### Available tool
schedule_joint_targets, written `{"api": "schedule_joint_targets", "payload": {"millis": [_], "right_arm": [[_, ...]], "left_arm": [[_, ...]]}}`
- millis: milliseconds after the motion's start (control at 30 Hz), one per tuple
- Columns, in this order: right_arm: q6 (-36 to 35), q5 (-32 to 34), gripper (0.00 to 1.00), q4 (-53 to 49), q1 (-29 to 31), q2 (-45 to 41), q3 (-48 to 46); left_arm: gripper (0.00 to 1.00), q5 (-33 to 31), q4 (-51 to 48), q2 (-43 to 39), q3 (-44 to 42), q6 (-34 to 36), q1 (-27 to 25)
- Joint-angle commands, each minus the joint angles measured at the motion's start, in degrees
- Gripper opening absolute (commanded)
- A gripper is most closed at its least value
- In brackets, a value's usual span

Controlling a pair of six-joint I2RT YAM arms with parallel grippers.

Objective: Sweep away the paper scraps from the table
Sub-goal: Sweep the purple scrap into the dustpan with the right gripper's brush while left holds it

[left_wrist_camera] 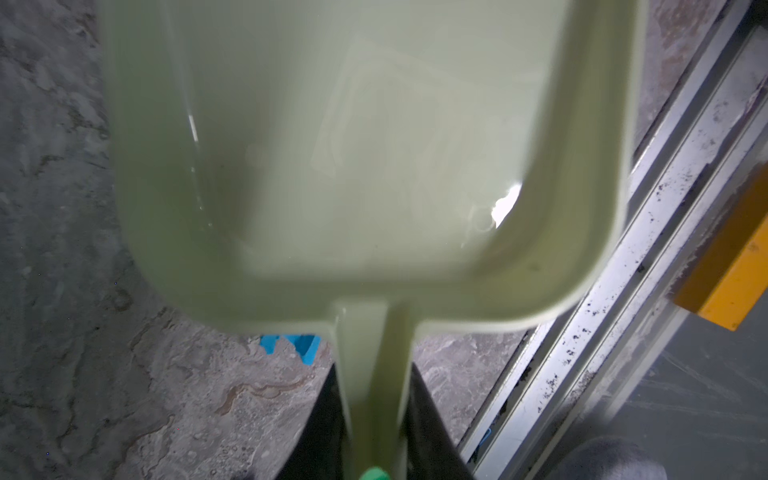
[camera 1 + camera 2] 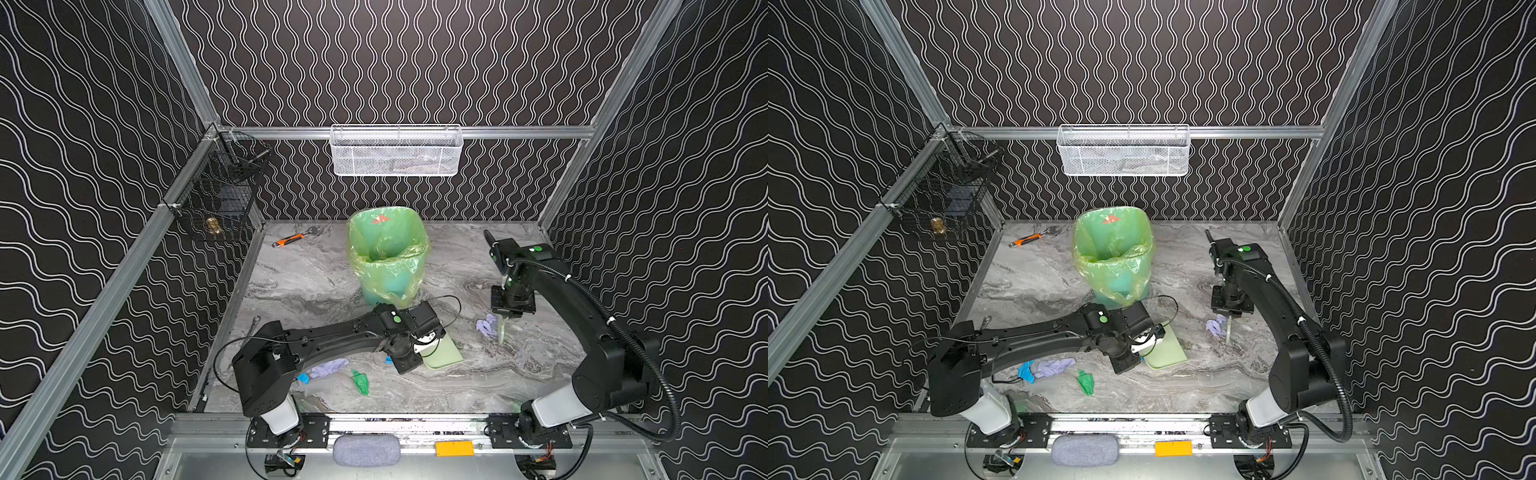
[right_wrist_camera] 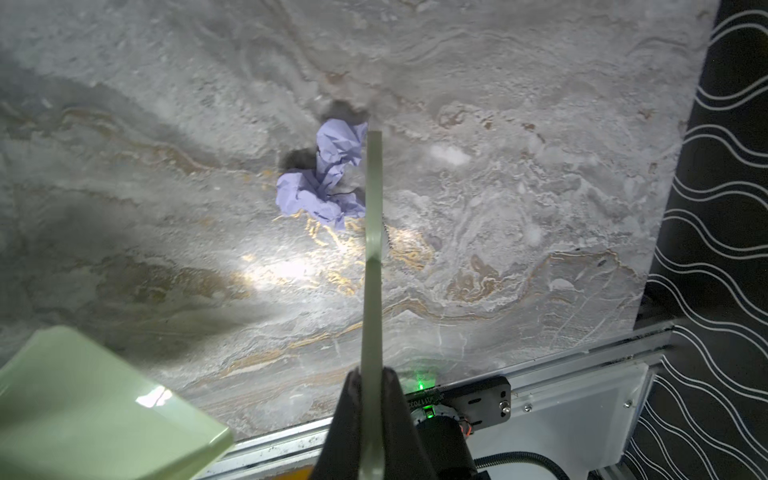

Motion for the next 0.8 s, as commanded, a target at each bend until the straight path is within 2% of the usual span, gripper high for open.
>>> {"api": "schedule_joint_targets", "payload": {"millis": [0, 167, 300, 767], "right_arm": [[1.8, 1.2, 0.0, -4.1, 1.2, -0.1, 2.0], [0.7, 7.5, 0.0, -5.0, 0.5, -1.6, 3.1], [-1.3, 5.3, 0.0, -1.9, -0.9, -0.8, 2.9], [-5.8, 6.0, 0.0, 1.3, -0.9, 3.9, 4.8]], "left_arm": [[0.06, 0.8, 2.6, 1.0, -0.2, -0.1, -0.1], [0.06, 0.2, 3.5, 3.7, 1.4, 0.6, 0.0], [0.06, 0.2, 4.1, 6.5, 3.6, 1.6, 0.0], [0.06, -1.0, 1.3, 15.1, 11.0, 4.3, 1.7]]}}
